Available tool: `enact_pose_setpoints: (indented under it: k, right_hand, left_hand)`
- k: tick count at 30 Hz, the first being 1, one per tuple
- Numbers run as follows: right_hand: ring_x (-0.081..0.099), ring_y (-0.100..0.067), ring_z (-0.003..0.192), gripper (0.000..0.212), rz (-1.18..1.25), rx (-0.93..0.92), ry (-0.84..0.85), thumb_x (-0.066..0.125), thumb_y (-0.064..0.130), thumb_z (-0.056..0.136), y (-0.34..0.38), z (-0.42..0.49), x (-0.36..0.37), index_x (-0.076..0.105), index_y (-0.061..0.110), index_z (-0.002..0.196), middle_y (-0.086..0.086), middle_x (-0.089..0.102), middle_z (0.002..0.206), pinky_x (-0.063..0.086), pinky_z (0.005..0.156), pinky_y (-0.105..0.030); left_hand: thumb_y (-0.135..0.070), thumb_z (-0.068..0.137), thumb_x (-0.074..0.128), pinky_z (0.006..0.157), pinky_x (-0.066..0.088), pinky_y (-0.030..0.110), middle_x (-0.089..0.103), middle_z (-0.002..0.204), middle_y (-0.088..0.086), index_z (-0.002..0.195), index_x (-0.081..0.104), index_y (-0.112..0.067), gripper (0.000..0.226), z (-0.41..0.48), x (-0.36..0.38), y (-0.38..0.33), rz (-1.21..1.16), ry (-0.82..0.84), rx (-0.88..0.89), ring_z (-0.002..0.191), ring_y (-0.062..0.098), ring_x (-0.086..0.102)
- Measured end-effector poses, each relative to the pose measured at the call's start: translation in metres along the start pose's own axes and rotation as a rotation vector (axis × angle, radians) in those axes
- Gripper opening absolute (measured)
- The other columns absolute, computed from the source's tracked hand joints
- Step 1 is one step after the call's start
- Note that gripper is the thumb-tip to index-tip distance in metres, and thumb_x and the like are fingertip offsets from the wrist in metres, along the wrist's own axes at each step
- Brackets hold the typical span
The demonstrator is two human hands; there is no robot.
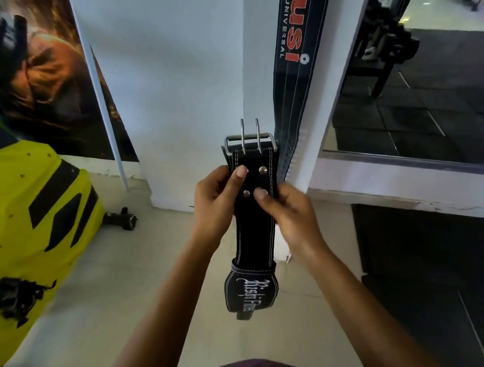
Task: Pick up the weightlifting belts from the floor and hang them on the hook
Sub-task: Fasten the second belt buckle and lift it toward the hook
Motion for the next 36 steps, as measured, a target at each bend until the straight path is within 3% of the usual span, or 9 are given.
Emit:
enact_pose_setpoints:
  k: [3,5,7,9,11,14,20,31,36]
  right_hand:
    - [0.072,-0.016,0.087,0.005,-0.035,-0.108,-0.061,0.066,0.019,0.09,0.024,0.016,-0.006,0.071,0.021,0.089,-0.002,0.075,0.087,0.057,0.08,-0.031]
    - [0.071,-0.009,0.081,0.004,-0.012,-0.136,-0.093,0.066,0.015,0.09,0.03,0.021,-0.007,0.069,0.016,0.091,0.003,0.074,0.082,0.055,0.073,-0.024]
    - [0.069,-0.006,0.079,0.004,0.025,-0.156,-0.127,0.066,0.013,0.09,0.035,0.025,-0.01,0.07,0.012,0.091,0.005,0.073,0.08,0.052,0.073,-0.02]
    - [0.067,-0.008,0.084,0.007,0.047,-0.157,-0.147,0.067,0.014,0.089,0.036,0.029,-0.013,0.07,0.01,0.093,0.0,0.072,0.085,0.052,0.08,-0.022]
    - [0.064,-0.013,0.086,0.011,0.036,-0.152,-0.154,0.068,0.017,0.089,0.034,0.031,-0.012,0.071,0.008,0.094,-0.006,0.071,0.088,0.051,0.082,-0.027]
    - [0.066,-0.014,0.084,0.009,0.031,-0.132,-0.147,0.067,0.017,0.089,0.029,0.027,-0.008,0.071,0.01,0.092,-0.006,0.071,0.087,0.052,0.082,-0.03]
    - [0.073,-0.021,0.089,0.01,0.034,-0.058,-0.082,0.063,0.012,0.091,0.011,0.01,0.001,0.071,0.015,0.097,-0.006,0.076,0.09,0.058,0.084,-0.036]
    - [0.067,-0.019,0.085,0.006,0.015,-0.127,-0.182,0.065,0.013,0.09,0.025,0.02,-0.018,0.07,0.01,0.091,-0.005,0.072,0.085,0.053,0.083,-0.037]
    - [0.07,-0.027,0.095,0.011,0.018,-0.124,-0.199,0.067,0.016,0.09,0.024,0.025,-0.02,0.07,0.008,0.097,-0.006,0.073,0.092,0.053,0.092,-0.042]
  left_hand:
    - [-0.017,0.088,0.064,0.054,0.045,0.026,0.056,0.066,0.001,0.089,0.06,-0.004,0.014,0.003,0.003,0.003,-0.013,0.157,-0.041,0.06,0.011,0.054]
    - [-0.022,0.079,0.073,0.064,0.048,0.035,0.059,0.073,0.017,0.092,0.06,-0.004,0.026,0.001,-0.001,0.017,0.05,0.288,-0.086,0.071,0.021,0.057]
    - [-0.022,0.072,0.077,0.069,0.046,0.035,0.055,0.074,0.026,0.082,0.056,-0.001,0.031,-0.009,-0.01,0.039,0.244,0.401,-0.125,0.074,0.021,0.055]
    - [-0.009,0.073,0.076,0.071,0.049,0.03,0.06,0.072,0.009,0.072,0.057,-0.011,0.019,-0.023,-0.015,0.067,0.39,0.472,-0.174,0.076,0.016,0.058]
    - [-0.004,0.073,0.075,0.073,0.055,0.034,0.066,0.077,0.003,0.074,0.06,-0.022,0.023,-0.035,-0.018,0.079,0.412,0.468,-0.189,0.078,0.016,0.063]
    - [-0.018,0.072,0.075,0.076,0.053,0.042,0.068,0.078,0.016,0.079,0.063,-0.006,0.018,-0.034,-0.015,0.07,0.391,0.402,-0.174,0.075,0.028,0.064]
    - [-0.018,0.086,0.066,0.072,0.051,0.036,0.06,0.077,0.013,0.09,0.064,-0.001,0.017,0.018,-0.02,-0.005,-0.065,0.095,-0.155,0.074,0.022,0.057]
    - [-0.01,0.078,0.073,0.073,0.054,0.032,0.069,0.081,0.008,0.089,0.067,-0.004,0.014,-0.02,0.0,0.064,0.088,0.375,-0.217,0.077,0.019,0.066]
    - [-0.031,0.072,0.074,0.08,0.054,0.059,0.073,0.088,0.015,0.09,0.069,-0.012,0.027,-0.032,-0.002,0.094,0.18,0.411,-0.225,0.085,0.034,0.071]
Point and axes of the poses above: each hand's wrist, its own z-axis towards the middle knuckle, its own x-axis out of the palm, y = z × x, the point moved 6 cm from there along z, towards the middle knuckle
